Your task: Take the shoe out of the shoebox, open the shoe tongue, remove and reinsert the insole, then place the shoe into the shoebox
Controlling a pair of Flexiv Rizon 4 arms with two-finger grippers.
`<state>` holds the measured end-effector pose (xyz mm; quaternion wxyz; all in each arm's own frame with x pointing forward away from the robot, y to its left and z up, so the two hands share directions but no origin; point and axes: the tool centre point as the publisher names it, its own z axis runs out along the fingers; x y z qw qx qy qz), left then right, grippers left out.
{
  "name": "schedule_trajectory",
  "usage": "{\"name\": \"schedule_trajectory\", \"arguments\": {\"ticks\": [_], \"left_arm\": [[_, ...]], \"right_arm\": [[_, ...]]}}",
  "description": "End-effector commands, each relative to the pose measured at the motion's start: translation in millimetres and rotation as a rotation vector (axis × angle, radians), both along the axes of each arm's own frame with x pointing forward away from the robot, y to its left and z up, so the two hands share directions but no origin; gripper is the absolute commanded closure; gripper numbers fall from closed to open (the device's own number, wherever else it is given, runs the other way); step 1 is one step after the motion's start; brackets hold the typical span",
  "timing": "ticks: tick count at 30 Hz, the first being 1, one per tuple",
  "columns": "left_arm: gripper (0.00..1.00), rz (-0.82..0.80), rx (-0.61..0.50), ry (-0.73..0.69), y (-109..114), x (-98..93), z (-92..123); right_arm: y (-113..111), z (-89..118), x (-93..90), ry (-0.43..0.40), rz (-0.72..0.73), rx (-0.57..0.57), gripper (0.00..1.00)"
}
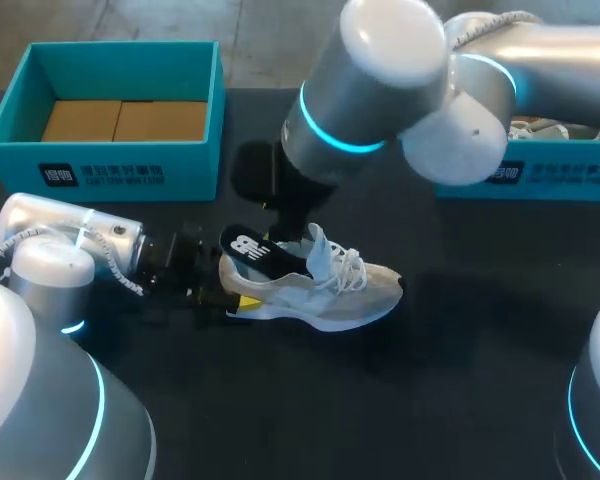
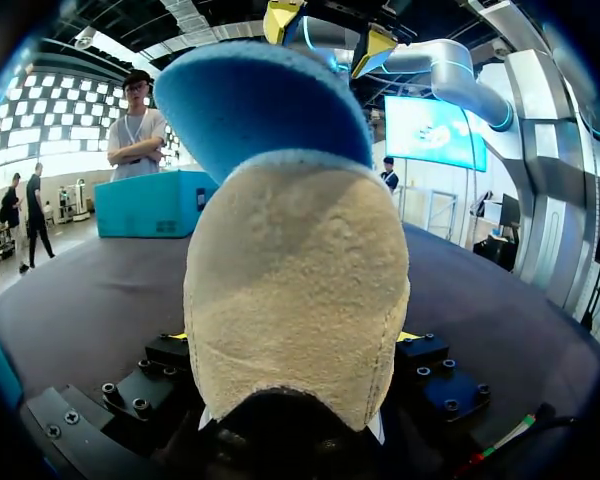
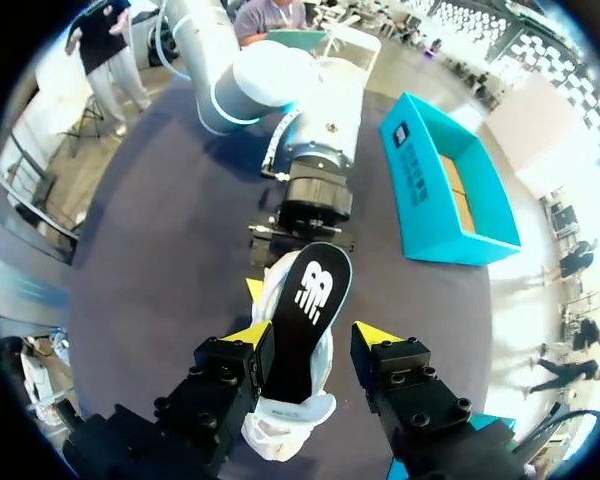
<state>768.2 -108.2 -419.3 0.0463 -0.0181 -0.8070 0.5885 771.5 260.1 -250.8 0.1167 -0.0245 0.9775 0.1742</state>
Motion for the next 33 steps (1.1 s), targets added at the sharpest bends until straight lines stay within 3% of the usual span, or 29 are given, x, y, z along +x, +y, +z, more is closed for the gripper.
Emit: {"name": "schedule_trajectory", "arguments": {"ticks": [1,8,9,12,15,17,21,22,24,26,29,33], "left_arm": [[1.0,-0.001,0.002,0.001,0.7,1.7,-2.1],[1.0,-0.001,0.002,0.001,0.7,1.7,-2.1],[1.0,-0.001,0.002,0.001,0.7,1.7,-2.1],[1.0,-0.001,0.002,0.001,0.7,1.7,-2.1],[1.0,-0.001,0.002,0.001,0.7,1.7,-2.1],[1.0,-0.001,0.002,0.001,0.7,1.7,-2.1],[1.0,-0.001,0.002,0.001,0.7,1.7,-2.1],[1.0,-0.001,0.002,0.001,0.7,1.7,-2.1],[1.0,-0.001,0.002,0.001,0.7,1.7,-2.1],[1.0,-0.001,0.002,0.001,0.7,1.7,-2.1],[1.0,-0.001,0.002,0.001,0.7,1.7,-2.1],[1.0,-0.001,0.002,0.001,0.7,1.7,-2.1]], "right_arm": [[1.0,-1.4,10.4,0.122,0.041,-0.004,0.52],[6.7,6.0,13.1,0.242,0.063,-0.045,0.5],[7.6,7.3,13.3,0.257,0.064,-0.053,0.43],[11.2,11.0,13.2,0.284,0.074,-0.059,0.45],[13.2,13.0,13.9,0.307,0.089,-0.045,0.41],[14.6,14.0,14.7,0.323,0.108,-0.032,0.32],[15.0,15.9,15.1,0.331,0.106,-0.072,0.27],[15.0,15.9,15.1,0.331,0.106,-0.072,0.13],[15.0,15.9,15.1,0.331,0.106,-0.072,0.01],[15.0,15.9,15.1,0.331,0.106,-0.072,0.01],[15.0,15.9,15.1,0.331,0.106,-0.072,0.15],[15.0,15.9,15.1,0.331,0.106,-0.072,0.09]]}}
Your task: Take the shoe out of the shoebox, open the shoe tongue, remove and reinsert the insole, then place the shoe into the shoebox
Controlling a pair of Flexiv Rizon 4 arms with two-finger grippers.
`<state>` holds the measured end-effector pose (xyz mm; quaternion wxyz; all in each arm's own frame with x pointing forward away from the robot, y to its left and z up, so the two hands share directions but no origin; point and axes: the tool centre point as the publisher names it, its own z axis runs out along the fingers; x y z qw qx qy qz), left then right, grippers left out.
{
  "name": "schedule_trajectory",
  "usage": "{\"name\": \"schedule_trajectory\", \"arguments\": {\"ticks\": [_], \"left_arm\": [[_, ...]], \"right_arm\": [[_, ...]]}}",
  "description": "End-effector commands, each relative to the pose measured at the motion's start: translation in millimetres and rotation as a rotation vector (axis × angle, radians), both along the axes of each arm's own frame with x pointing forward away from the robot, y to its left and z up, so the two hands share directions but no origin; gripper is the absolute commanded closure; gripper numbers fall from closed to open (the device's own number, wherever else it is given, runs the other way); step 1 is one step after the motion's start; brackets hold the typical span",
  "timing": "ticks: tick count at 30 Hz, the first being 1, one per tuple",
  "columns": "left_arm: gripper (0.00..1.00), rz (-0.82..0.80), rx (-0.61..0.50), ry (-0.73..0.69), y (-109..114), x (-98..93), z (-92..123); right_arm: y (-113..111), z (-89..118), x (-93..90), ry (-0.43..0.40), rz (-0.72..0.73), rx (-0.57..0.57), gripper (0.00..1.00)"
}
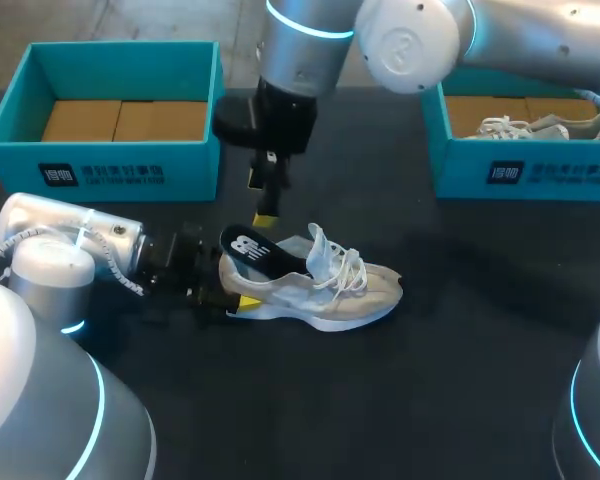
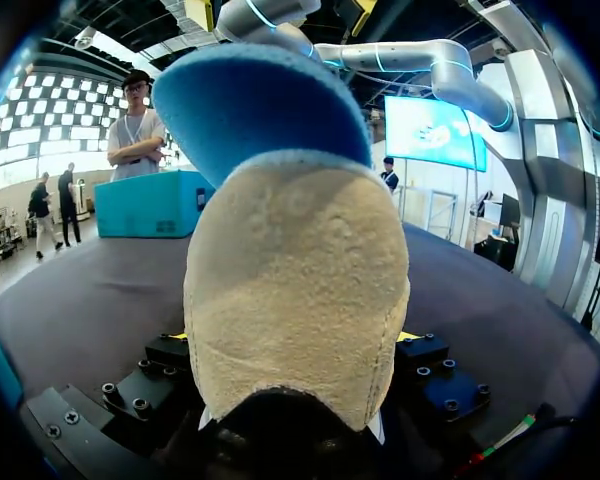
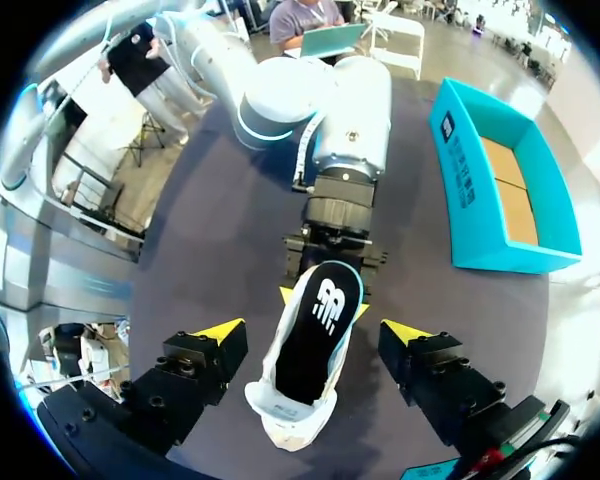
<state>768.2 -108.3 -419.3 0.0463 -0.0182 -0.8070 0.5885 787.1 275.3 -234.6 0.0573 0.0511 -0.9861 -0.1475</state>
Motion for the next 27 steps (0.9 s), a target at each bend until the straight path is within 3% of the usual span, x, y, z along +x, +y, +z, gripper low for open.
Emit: {"name": "schedule_trajectory", "arguments": {"ticks": [1,2,9,16,21,27], "left_arm": [[1.0,-0.001,0.002,0.001,0.7,1.7,-2.2],[1.0,-0.001,0.002,0.001,0.7,1.7,-2.2],[1.0,-0.001,0.002,0.001,0.7,1.7,-2.2],[1.0,-0.001,0.002,0.001,0.7,1.7,-2.2],[1.0,-0.001,0.002,0.001,0.7,1.7,-2.2],[1.0,-0.001,0.002,0.001,0.7,1.7,-2.2]], "right_arm": [[-0.2,-0.4,-0.5,-0.002,-0.001,-0.001,0.06],[-0.2,-0.4,-0.5,-0.002,-0.001,-0.001,0.0],[-0.2,-0.4,-0.5,-0.002,-0.001,-0.001,0.0],[-3.3,-12.5,12.1,0.178,0.065,0.143,0.0],[-4.5,-26.3,21.6,0.298,0.063,0.166,0.0],[-4.7,-35.6,25.1,0.324,0.052,0.18,0.0]]}}
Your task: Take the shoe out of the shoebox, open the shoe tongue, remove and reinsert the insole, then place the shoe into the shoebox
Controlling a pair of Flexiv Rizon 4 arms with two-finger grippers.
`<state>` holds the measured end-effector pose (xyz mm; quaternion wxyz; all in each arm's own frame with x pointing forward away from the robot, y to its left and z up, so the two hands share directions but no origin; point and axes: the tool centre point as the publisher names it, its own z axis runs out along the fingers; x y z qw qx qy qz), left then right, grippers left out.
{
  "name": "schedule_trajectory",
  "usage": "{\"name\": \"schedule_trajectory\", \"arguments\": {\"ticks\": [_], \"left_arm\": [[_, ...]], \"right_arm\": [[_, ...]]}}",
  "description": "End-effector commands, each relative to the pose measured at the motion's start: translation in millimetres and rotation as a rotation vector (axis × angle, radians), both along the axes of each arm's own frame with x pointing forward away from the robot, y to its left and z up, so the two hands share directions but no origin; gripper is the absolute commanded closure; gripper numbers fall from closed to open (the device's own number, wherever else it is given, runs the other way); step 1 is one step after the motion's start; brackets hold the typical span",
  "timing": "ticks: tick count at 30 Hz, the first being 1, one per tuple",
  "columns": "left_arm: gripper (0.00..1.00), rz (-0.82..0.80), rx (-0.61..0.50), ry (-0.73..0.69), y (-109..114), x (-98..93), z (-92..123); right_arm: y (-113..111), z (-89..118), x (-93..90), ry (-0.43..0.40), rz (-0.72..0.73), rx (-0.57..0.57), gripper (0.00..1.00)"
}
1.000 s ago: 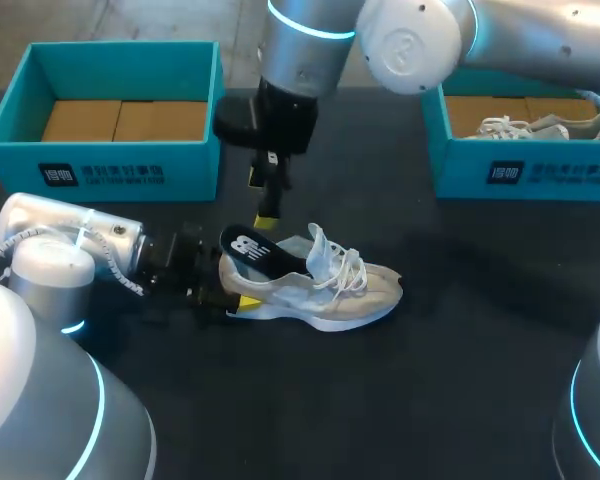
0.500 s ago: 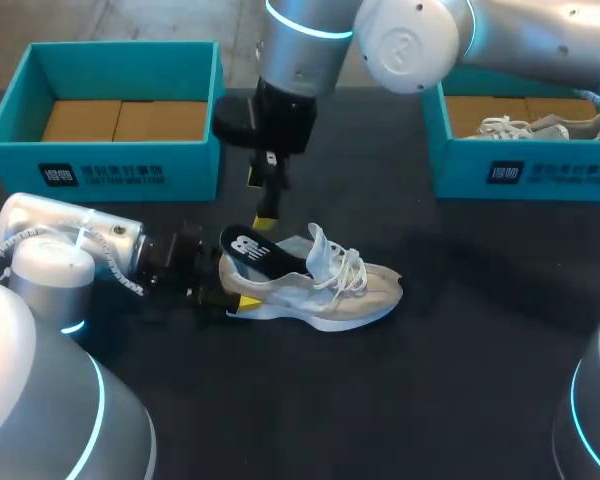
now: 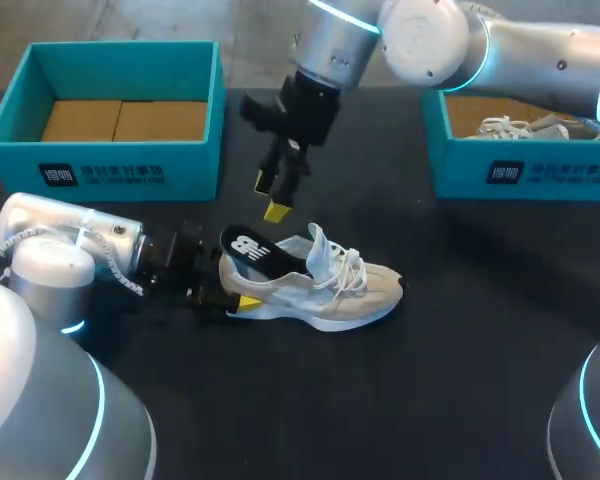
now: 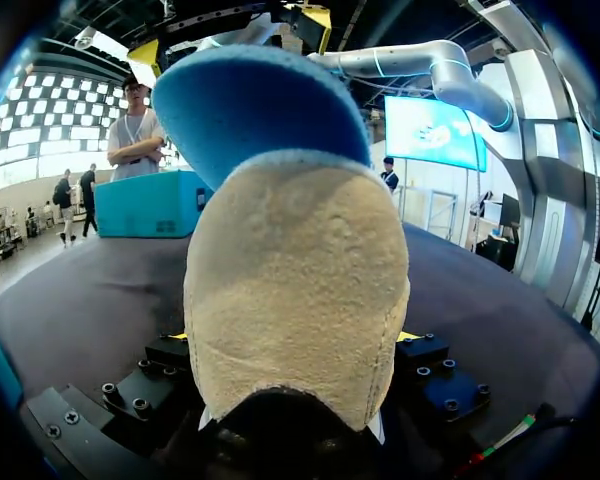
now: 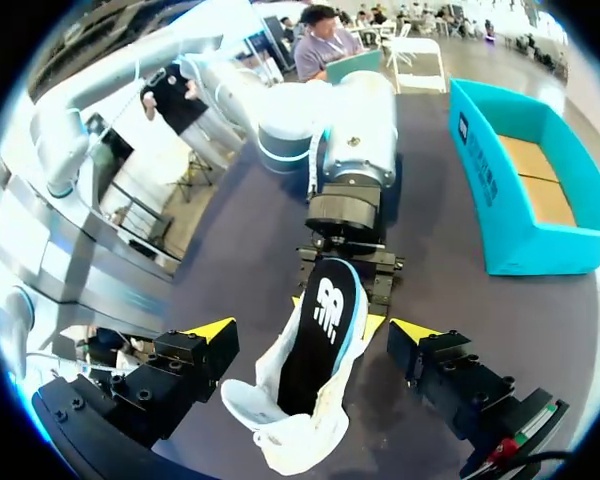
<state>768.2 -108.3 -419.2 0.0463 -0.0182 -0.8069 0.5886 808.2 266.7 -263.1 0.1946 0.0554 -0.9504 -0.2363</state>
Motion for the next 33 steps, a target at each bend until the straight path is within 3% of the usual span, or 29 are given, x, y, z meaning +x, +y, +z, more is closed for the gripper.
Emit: {"name": "schedule_trajectory", "arguments": {"ticks": [1,14,17,21,24,33], "left_arm": [[1.0,0.0,0.002,0.001,0.7,1.7,-2.3],[1.0,0.0,0.002,0.001,0.7,1.7,-2.3],[1.0,0.0,0.002,0.001,0.7,1.7,-2.3],[1.0,0.0,0.002,0.001,0.7,1.7,-2.3],[1.0,0.0,0.002,0.001,0.7,1.7,-2.3],[1.0,0.0,0.002,0.001,0.7,1.7,-2.3]], "right_arm": [[4.6,-8.0,4.6,0.054,0.012,0.011,0.0],[16.7,-31.3,4.6,0.226,-0.017,0.003,0.0],[18.4,-39.1,5.5,0.245,-0.009,0.019,0.18],[20.7,-47.6,6.6,0.266,-0.008,0.034,0.23],[23.3,-51.5,7.0,0.281,-0.009,0.038,0.36],[24.8,-61.9,4.9,0.318,-0.005,0.063,0.49]]}}
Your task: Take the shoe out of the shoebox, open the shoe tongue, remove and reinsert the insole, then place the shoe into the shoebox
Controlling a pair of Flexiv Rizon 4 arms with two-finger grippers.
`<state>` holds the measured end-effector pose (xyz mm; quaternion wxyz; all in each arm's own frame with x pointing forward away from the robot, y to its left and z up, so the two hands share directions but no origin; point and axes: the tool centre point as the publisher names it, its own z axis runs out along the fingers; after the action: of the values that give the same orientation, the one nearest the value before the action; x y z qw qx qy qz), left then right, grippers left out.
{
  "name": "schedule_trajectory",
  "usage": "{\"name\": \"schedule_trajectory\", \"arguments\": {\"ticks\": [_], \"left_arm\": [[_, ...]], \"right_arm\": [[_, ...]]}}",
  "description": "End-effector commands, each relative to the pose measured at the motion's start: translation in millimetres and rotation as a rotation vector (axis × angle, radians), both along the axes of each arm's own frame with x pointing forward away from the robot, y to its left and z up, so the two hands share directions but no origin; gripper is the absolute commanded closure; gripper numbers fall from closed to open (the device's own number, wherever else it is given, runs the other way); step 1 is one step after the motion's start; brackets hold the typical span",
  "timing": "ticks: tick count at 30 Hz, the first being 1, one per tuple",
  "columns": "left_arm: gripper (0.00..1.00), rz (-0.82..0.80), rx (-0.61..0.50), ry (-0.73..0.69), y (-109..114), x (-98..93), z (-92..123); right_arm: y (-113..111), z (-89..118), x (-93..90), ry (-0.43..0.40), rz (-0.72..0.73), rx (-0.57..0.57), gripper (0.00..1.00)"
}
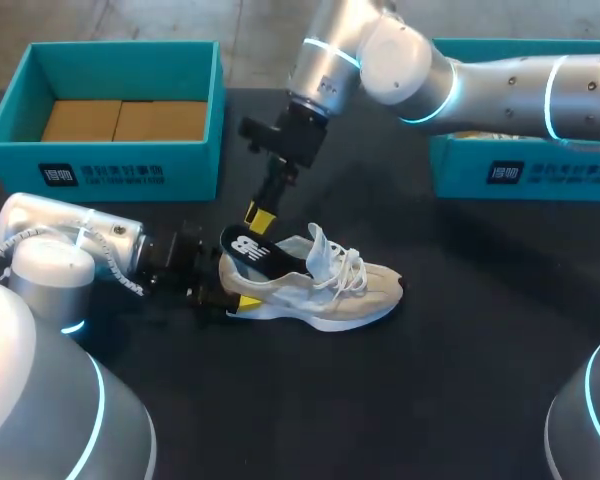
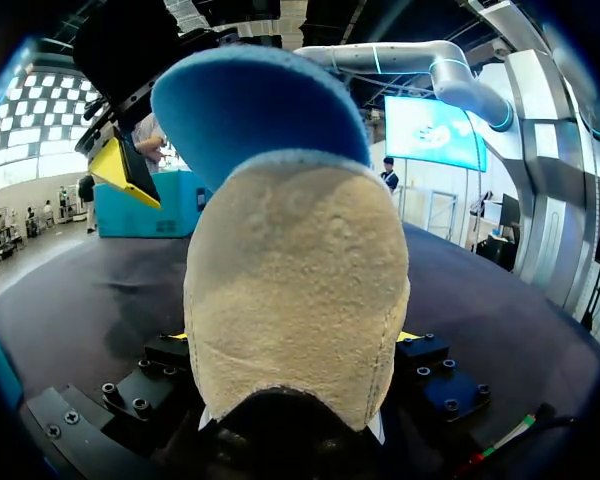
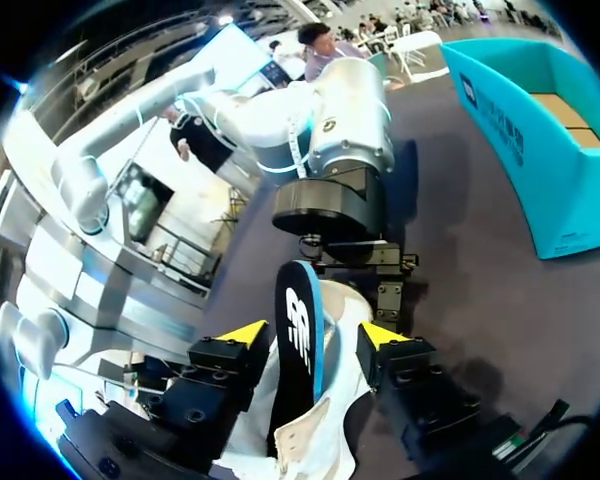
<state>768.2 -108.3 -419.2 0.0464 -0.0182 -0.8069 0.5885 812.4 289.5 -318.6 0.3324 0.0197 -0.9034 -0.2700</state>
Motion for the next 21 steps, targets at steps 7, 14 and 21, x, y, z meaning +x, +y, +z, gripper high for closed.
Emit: {"name": "schedule_trajectory", "arguments": {"ticks": [7,14,21], "left_arm": [[1.0,0.0,0.002,0.001,0.8,1.7,-2.3],[1.0,0.0,0.002,0.001,0.8,1.7,-2.3],[1.0,0.0,0.002,0.001,0.8,1.7,-2.3]], "right_arm": [[3.4,-11.7,-7.2,0.039,0.006,0.025,0.55],[3.8,-18.2,-13.4,0.055,0.008,0.038,0.56],[4.2,-23.8,-17.0,0.076,0.01,0.05,0.58]]}}
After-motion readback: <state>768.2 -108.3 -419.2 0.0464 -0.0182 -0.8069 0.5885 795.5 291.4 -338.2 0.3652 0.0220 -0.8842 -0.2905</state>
